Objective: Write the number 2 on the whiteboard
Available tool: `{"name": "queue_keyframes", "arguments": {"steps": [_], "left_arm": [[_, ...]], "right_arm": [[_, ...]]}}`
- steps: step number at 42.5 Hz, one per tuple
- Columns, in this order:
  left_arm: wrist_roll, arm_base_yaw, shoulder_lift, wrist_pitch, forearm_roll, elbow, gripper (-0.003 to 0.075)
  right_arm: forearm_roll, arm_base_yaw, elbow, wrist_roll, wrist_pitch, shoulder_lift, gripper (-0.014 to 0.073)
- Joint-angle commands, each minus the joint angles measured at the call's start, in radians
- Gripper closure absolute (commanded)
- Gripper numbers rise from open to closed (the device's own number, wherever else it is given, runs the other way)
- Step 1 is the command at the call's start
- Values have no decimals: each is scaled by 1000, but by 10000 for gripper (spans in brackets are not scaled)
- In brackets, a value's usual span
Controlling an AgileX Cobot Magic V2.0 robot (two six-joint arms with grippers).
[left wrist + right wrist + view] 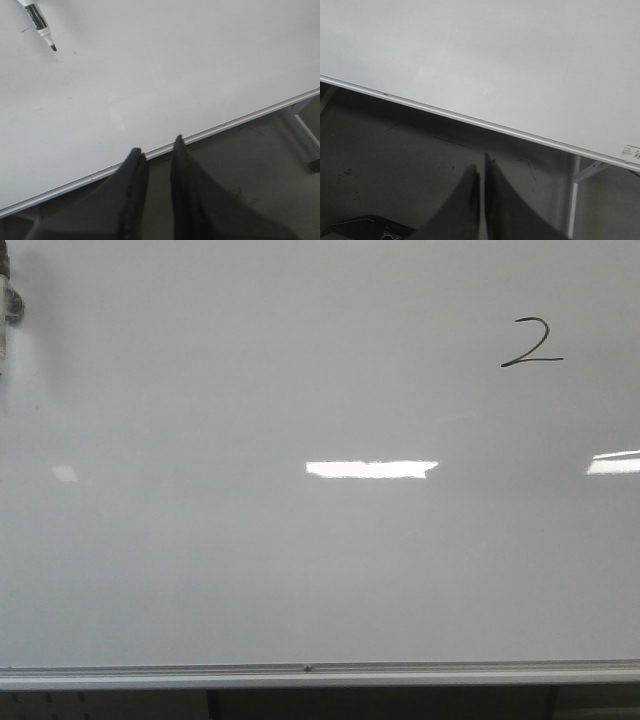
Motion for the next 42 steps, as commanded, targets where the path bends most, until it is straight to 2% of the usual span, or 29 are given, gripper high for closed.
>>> {"name": "queue_keyframes", "arguments": {"steps": [1,35,42], "left_arm": [[24,-10,0,-68,2,-27,738],[26,-10,-10,-82,0,-22,741],[39,66,-60,-89,-47,2,741]], "right_arm": [[-28,-5,-20,-13,-52,10,659],[-31,-5,-20,-13,-51,10,663],[-31,-4,-20,-13,-51,10,663]]}}
